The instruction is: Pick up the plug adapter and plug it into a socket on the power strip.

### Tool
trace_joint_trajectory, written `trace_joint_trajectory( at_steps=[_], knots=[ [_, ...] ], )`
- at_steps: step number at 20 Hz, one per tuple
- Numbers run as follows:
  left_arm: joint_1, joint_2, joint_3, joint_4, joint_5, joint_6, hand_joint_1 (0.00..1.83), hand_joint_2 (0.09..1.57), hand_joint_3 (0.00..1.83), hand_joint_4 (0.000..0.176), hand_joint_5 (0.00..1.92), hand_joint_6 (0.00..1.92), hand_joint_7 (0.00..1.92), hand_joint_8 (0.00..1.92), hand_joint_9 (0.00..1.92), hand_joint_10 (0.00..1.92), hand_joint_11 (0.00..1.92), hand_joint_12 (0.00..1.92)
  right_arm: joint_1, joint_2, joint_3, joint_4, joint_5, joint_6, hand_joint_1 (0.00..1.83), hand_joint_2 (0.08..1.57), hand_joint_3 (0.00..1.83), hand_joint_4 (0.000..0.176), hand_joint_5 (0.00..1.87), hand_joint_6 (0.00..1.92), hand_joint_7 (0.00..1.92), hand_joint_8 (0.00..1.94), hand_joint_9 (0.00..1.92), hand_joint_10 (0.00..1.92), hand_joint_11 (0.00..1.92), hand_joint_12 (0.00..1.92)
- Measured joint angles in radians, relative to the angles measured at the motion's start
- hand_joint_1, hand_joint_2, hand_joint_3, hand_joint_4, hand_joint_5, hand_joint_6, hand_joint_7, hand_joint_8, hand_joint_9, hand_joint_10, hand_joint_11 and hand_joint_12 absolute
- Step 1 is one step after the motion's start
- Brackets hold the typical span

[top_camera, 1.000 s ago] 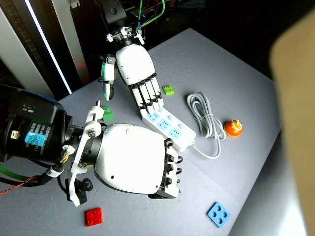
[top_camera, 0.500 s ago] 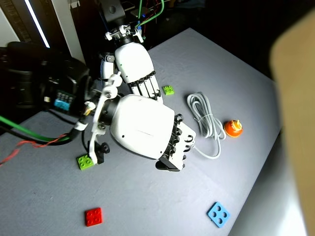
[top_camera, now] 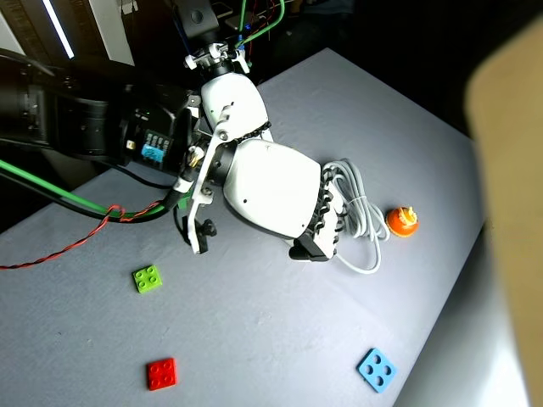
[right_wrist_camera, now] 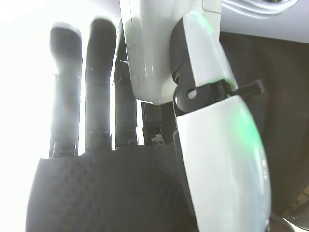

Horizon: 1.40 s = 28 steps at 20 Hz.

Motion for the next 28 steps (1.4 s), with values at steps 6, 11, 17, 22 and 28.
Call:
trace_joint_trajectory(
  at_steps=[6,11,17,22,28],
  knots=[
    [-0.002,0.006,0.001,0.002,0.007,-0.006,0.08,1.20,0.00,0.000,0.11,0.01,0.07,0.00,0.07,0.00,0.00,0.27,-0.023,-0.061,0.055,0.000,-0.025,0.014,1.22,1.20,0.00,0.000,0.78,1.10,0.88,1.38,0.74,1.35,0.65,1.65],
    [-0.002,0.007,0.001,0.003,0.007,-0.007,0.08,1.20,0.00,0.000,0.09,0.00,0.06,0.00,0.06,0.00,0.00,0.25,-0.043,-0.071,0.069,-0.007,-0.023,0.035,1.21,1.23,0.00,0.000,0.71,1.18,0.86,1.44,0.75,1.38,0.69,1.65],
    [-0.002,0.010,0.001,0.001,0.009,-0.007,0.09,1.21,0.00,0.000,0.07,0.00,0.04,0.00,0.03,0.00,0.00,0.14,-0.063,-0.080,0.094,-0.016,-0.027,0.073,1.22,1.23,0.00,0.000,0.72,1.15,0.85,1.45,0.74,1.39,0.68,1.66],
    [-0.002,0.010,0.001,-0.002,0.009,-0.007,0.03,1.22,0.00,0.000,0.04,0.00,0.01,0.00,0.00,0.00,0.00,0.02,-0.072,-0.080,0.098,-0.023,-0.020,0.077,1.22,1.22,0.00,0.000,0.69,1.18,0.88,1.39,0.77,1.34,0.71,1.62],
    [-0.002,0.011,0.001,-0.003,0.009,-0.007,0.06,1.21,0.00,0.000,0.06,0.01,0.03,0.01,0.03,0.01,0.03,0.02,-0.073,-0.089,0.127,-0.015,-0.031,0.093,1.21,1.23,0.01,0.000,0.66,1.23,0.87,1.41,0.79,1.36,0.74,1.59]
  ],
)
